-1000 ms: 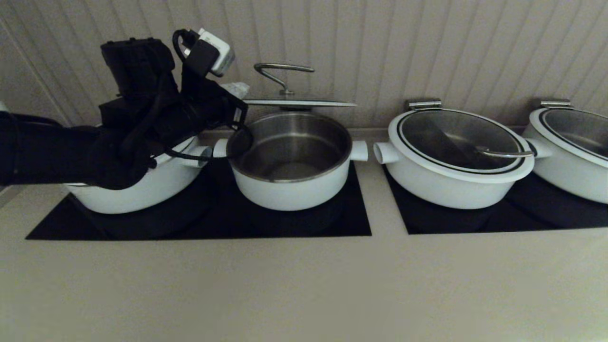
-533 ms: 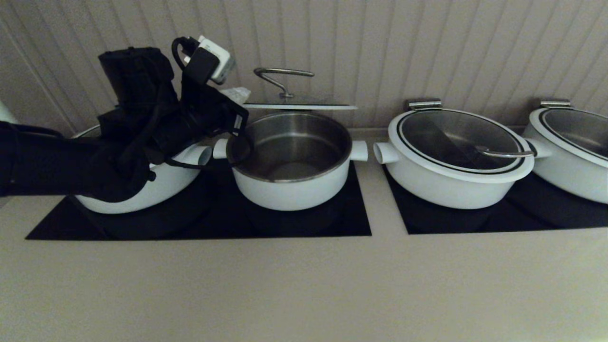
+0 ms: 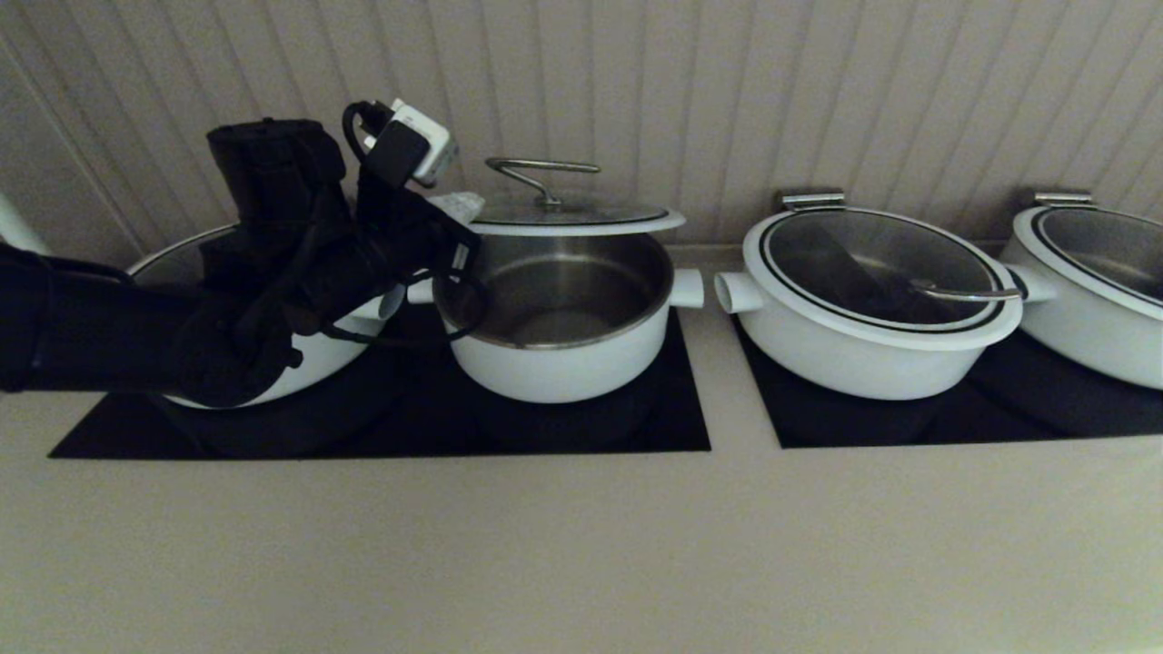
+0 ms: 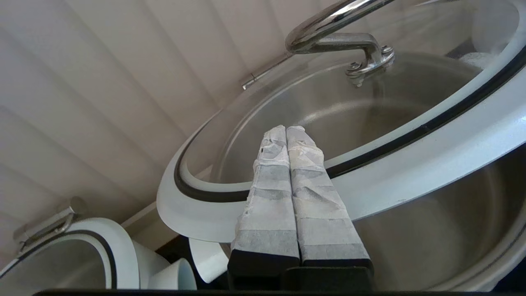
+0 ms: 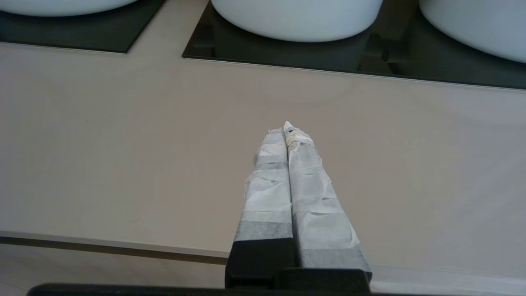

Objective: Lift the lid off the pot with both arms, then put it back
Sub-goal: Close the pot lid

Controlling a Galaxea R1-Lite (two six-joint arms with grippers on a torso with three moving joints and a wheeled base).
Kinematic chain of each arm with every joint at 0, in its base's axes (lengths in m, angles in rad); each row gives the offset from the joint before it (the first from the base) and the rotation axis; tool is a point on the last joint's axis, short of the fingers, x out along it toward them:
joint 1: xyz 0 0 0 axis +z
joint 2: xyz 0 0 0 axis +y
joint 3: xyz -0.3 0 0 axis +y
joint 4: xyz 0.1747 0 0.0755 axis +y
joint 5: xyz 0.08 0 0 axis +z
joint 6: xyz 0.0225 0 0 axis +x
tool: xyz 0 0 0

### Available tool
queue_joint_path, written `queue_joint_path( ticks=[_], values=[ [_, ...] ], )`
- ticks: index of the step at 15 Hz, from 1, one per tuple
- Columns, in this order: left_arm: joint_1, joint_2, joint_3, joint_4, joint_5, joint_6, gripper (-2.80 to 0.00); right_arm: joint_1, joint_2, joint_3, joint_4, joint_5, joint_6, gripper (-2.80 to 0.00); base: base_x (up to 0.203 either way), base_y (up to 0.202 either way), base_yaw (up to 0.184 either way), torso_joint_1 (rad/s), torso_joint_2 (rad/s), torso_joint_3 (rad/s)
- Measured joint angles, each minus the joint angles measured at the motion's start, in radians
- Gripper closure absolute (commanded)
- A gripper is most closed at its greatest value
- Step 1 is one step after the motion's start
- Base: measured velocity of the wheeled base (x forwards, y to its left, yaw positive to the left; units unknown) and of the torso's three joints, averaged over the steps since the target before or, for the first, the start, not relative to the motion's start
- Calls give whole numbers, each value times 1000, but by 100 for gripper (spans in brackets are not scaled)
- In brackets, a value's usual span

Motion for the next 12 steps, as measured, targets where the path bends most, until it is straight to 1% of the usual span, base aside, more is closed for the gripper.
queue_joint_path(
  ticks=[3, 5, 7, 12],
  values=[
    [0, -1, 27, -13, 0, 1, 0, 0, 0, 0, 0, 0, 0, 0, 0, 0, 0, 0, 0, 0],
    [-3, -2, 59, -75, 1, 1, 0, 0, 0, 0, 1, 0, 0, 0, 0, 0, 0, 0, 0, 0],
    [-5, -3, 99, -107, 2, 1, 0, 0, 0, 0, 0, -1, 0, 0, 0, 0, 0, 0, 0, 0],
    [-6, -3, 141, -113, 1, 0, 0, 0, 0, 0, 0, 0, 0, 0, 0, 0, 0, 0, 0, 0]
  ],
)
